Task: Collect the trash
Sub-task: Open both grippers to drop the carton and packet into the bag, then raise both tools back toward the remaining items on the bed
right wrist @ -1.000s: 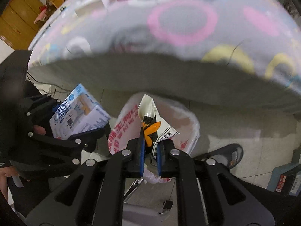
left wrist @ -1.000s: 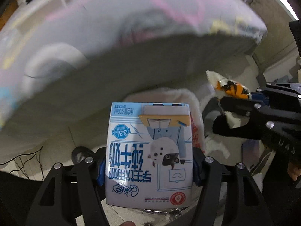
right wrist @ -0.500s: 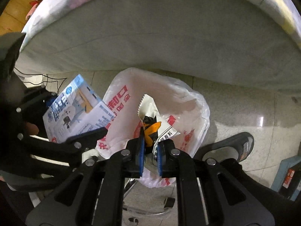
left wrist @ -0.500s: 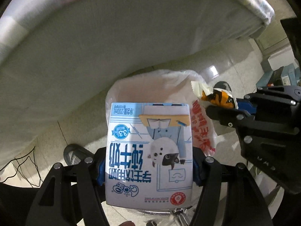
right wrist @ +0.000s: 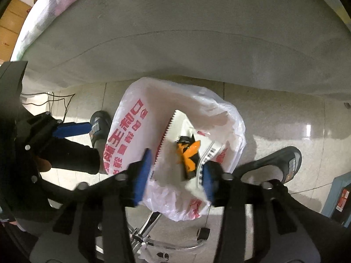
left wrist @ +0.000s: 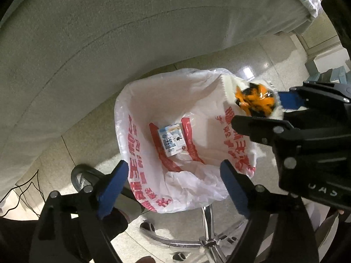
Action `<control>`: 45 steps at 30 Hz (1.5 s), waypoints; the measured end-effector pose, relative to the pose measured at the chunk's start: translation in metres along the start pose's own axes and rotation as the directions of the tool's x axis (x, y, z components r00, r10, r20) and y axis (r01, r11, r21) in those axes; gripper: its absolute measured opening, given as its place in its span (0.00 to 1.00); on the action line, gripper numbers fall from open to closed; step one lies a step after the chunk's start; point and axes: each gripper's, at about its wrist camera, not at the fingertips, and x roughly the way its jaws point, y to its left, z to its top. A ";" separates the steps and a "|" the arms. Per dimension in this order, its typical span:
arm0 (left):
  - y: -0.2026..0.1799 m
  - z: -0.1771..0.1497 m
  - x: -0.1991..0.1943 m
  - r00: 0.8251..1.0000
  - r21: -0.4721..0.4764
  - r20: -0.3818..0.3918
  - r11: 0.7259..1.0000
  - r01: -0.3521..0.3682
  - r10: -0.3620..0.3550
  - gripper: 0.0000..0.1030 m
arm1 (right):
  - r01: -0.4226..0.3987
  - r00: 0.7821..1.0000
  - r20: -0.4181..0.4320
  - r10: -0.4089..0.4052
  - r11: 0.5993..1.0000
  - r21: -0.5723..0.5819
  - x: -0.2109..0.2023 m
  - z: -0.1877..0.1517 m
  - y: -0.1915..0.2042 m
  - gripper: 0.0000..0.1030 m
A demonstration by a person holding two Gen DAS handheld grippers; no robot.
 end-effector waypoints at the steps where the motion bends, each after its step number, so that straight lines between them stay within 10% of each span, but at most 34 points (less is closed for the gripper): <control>1: 0.000 -0.001 0.001 1.000 0.001 0.001 1.000 -0.007 0.007 0.81 | -0.003 1.000 0.001 0.003 1.000 0.004 0.000 0.000 -0.001 0.50; 31: 0.004 -0.006 -0.039 0.986 -0.035 0.147 0.997 -0.073 0.078 0.87 | -0.037 0.991 0.130 0.026 0.996 0.076 -0.060 -0.012 -0.010 0.68; 45: 0.018 -0.018 -0.158 0.884 -0.152 0.457 0.988 -0.029 0.096 0.92 | 0.078 0.846 0.526 -0.091 0.996 0.046 -0.215 -0.037 0.002 0.93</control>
